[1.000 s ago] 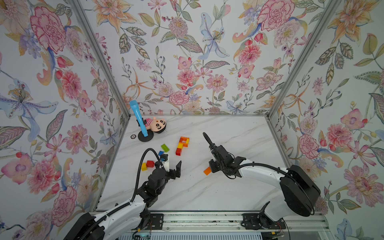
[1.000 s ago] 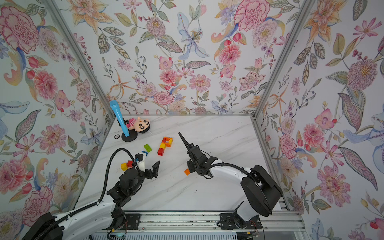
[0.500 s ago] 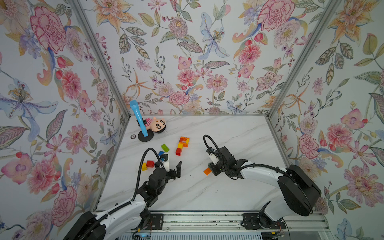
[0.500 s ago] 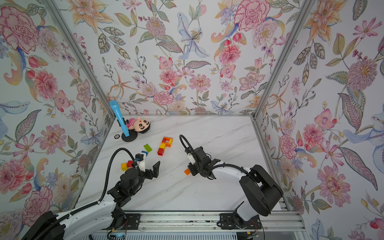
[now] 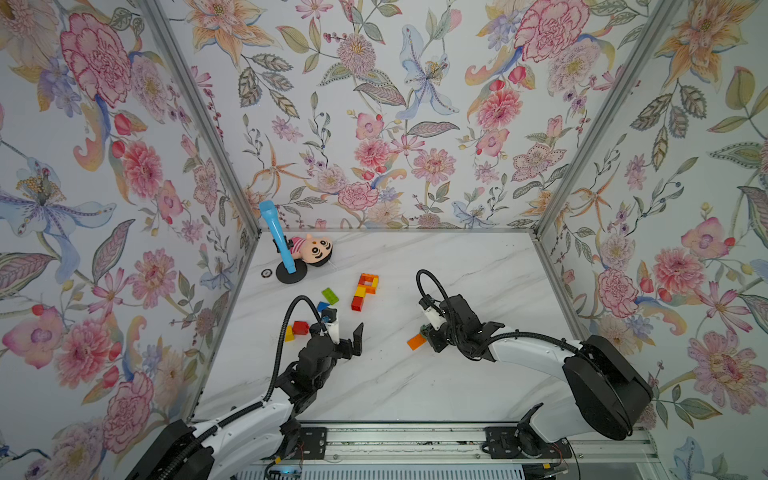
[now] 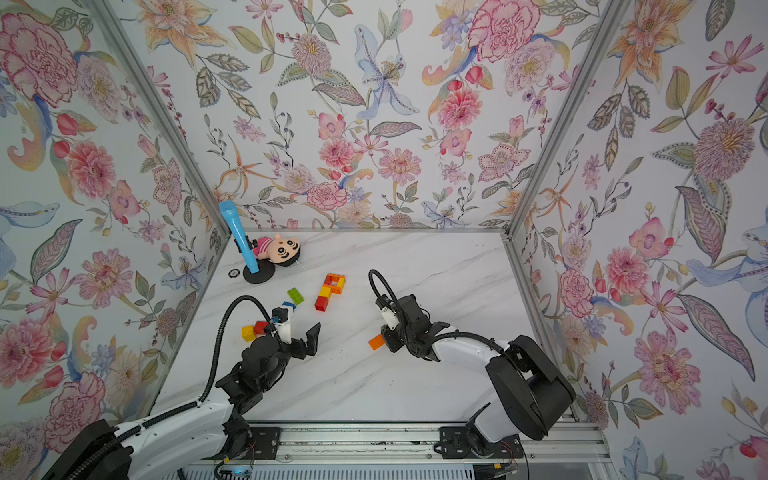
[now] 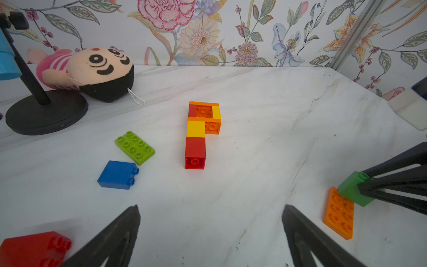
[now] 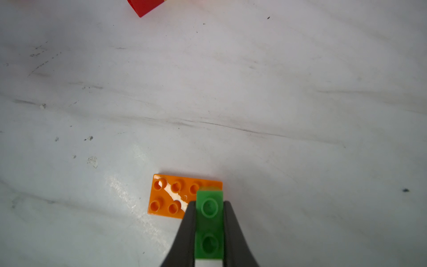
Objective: Assemble the letter p with lego
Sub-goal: Assemble the lego brick with the lego brick.
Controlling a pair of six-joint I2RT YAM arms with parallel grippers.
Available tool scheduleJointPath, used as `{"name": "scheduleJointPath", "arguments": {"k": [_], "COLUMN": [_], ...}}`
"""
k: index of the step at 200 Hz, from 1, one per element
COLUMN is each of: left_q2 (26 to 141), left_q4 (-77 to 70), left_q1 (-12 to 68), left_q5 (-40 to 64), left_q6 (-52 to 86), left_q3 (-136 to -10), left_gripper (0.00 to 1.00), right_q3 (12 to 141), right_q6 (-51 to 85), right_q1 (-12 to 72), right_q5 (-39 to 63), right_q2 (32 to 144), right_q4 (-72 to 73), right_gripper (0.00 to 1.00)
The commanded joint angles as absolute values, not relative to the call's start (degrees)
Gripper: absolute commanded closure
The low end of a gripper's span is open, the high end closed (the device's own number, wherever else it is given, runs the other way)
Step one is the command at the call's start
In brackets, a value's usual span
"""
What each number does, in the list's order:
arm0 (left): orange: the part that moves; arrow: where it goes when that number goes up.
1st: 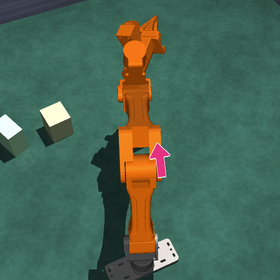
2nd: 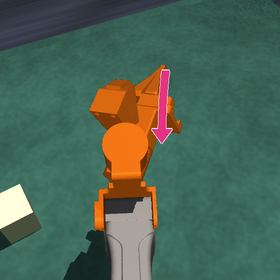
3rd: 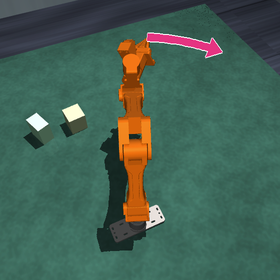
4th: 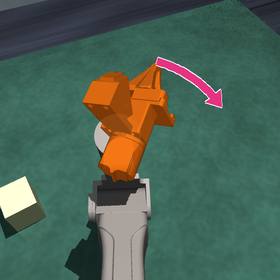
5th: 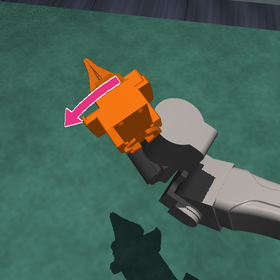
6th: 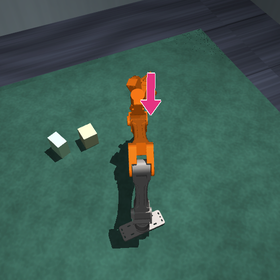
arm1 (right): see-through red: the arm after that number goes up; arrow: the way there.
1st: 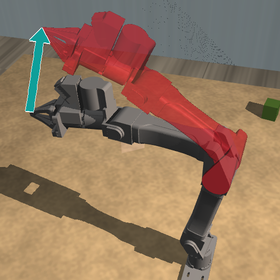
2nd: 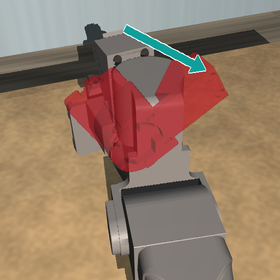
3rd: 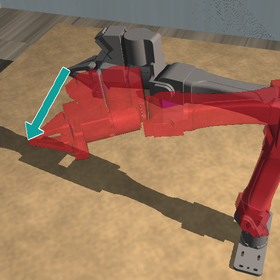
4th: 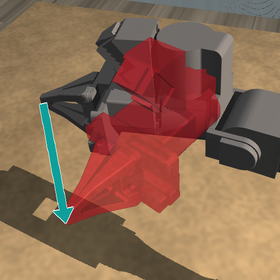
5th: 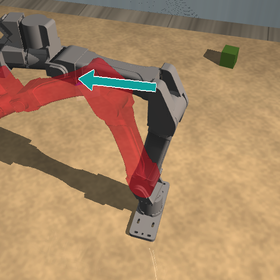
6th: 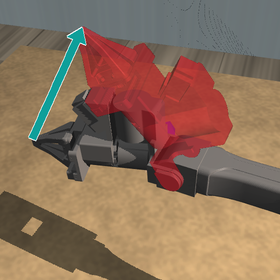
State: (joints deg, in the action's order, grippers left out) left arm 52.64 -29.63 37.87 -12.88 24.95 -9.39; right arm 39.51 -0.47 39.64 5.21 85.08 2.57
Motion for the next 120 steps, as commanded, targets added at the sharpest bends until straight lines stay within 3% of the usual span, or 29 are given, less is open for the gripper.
{"name": "scheduleJointPath", "arguments": {"k": [1,120], "left_q2": [52.5,51.6], "left_q4": [-29.4,-28.9], "left_q1": [37.3,37.2], "left_q5": [-13.9,-14.6], "left_q6": [25.9,25.6], "left_q3": [-10.1,-10.1], "left_gripper": [0.01,0.01], "right_q3": [38.9,37.5], "right_q6": [-1.2,1.6], "right_q1": [39.4,40.2], "right_q5": [5.6,2.1], "right_q2": [85.3,88.0], "right_q4": [3.5,4.7], "right_gripper": [1.0,1.0]}}
